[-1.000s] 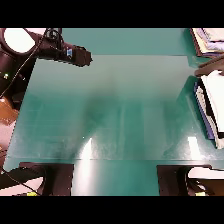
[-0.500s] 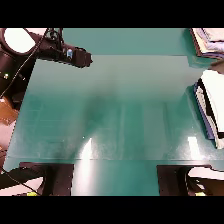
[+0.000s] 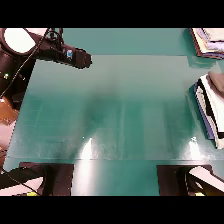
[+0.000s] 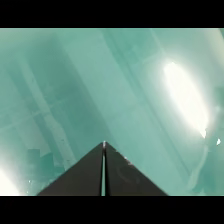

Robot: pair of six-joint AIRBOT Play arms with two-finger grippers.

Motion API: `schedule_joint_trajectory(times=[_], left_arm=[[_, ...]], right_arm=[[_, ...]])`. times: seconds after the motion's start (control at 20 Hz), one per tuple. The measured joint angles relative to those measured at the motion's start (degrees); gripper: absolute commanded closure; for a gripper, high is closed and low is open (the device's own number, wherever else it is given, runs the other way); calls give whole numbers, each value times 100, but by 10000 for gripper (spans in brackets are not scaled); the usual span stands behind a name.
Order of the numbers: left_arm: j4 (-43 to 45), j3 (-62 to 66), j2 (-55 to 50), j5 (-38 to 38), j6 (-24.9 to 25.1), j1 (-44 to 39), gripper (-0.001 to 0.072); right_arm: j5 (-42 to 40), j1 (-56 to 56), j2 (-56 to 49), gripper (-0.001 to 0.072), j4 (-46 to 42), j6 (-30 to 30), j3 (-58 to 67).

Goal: Fold the shirts.

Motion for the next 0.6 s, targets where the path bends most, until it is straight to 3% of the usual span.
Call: schedule_joint_trajectory(times=[0.1, 0.15, 0.2, 0.25, 0.4, 0.6], left_arm=[[2, 0, 0, -4, 2, 0, 679], [2, 0, -2, -7, 2, 0, 679], [0, 0, -2, -7, 2, 0, 679], [0, 0, 0, -11, 2, 0, 679], [0, 0, -2, -39, 4, 0, 678], [0, 0, -2, -87, 7, 0, 678]], right_arm=[[39, -195, 236, 644, -339, 13, -505], [48, -273, 319, 407, -483, 26, -684], [76, -350, 393, 108, -632, 28, -839], [74, -413, 433, 9, -739, 31, -951], [74, -466, 496, 11, -800, 70, -1040], [-120, 210, 522, 14, -109, 103, -634]])
